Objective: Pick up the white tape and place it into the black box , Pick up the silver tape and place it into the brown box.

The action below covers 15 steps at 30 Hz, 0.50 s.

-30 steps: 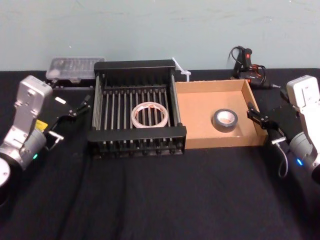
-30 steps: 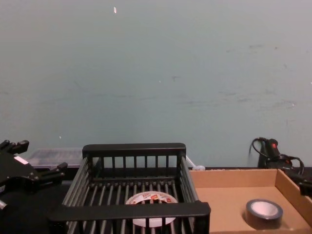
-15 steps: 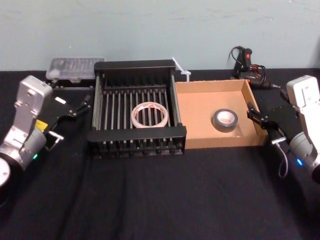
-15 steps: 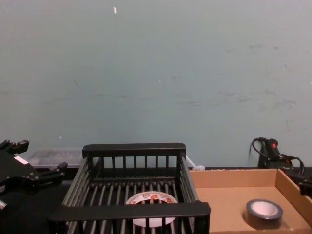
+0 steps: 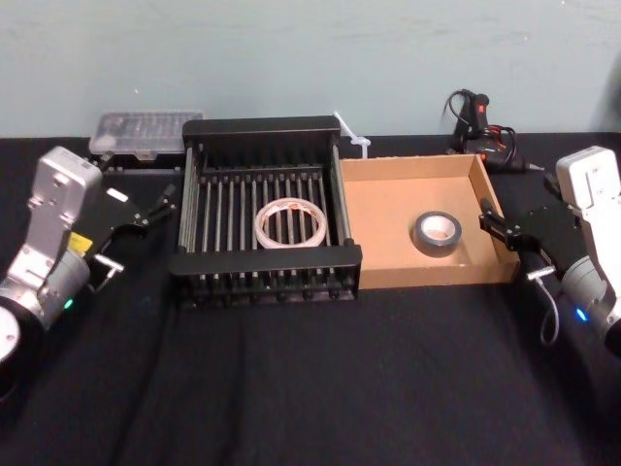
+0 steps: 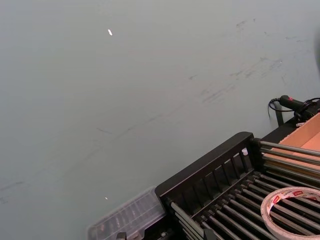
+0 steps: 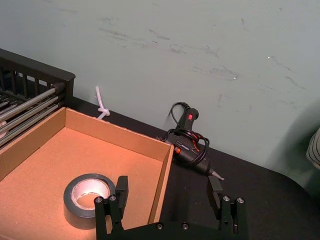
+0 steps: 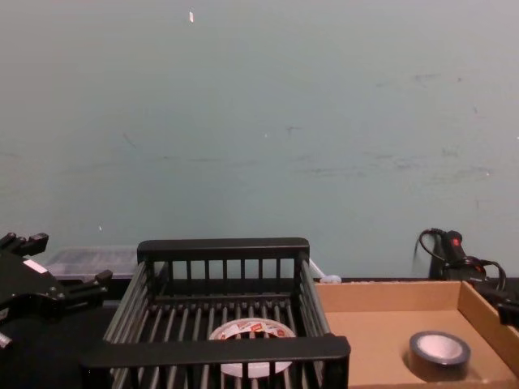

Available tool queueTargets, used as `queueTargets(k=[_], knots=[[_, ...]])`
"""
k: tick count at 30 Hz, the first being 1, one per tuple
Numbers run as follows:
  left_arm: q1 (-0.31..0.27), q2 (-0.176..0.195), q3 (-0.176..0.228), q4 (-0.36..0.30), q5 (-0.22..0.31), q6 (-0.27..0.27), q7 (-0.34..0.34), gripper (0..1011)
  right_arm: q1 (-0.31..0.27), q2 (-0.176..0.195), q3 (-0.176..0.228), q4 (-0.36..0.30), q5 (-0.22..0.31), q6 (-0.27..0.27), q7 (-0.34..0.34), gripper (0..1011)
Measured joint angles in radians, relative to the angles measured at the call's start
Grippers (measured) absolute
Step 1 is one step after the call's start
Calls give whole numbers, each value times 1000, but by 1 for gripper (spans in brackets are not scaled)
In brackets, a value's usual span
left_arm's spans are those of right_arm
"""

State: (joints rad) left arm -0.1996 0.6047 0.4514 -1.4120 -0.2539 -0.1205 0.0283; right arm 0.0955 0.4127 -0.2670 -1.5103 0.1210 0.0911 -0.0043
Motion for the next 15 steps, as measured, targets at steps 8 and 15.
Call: queueTargets(k=[8, 15], knots=[[0, 0, 0, 0, 0, 0, 0, 1001, 0, 0, 0, 0, 0, 0, 0, 1002], [0, 0, 0, 0, 0, 0, 0, 1001, 0, 0, 0, 0, 0, 0, 0, 1002]])
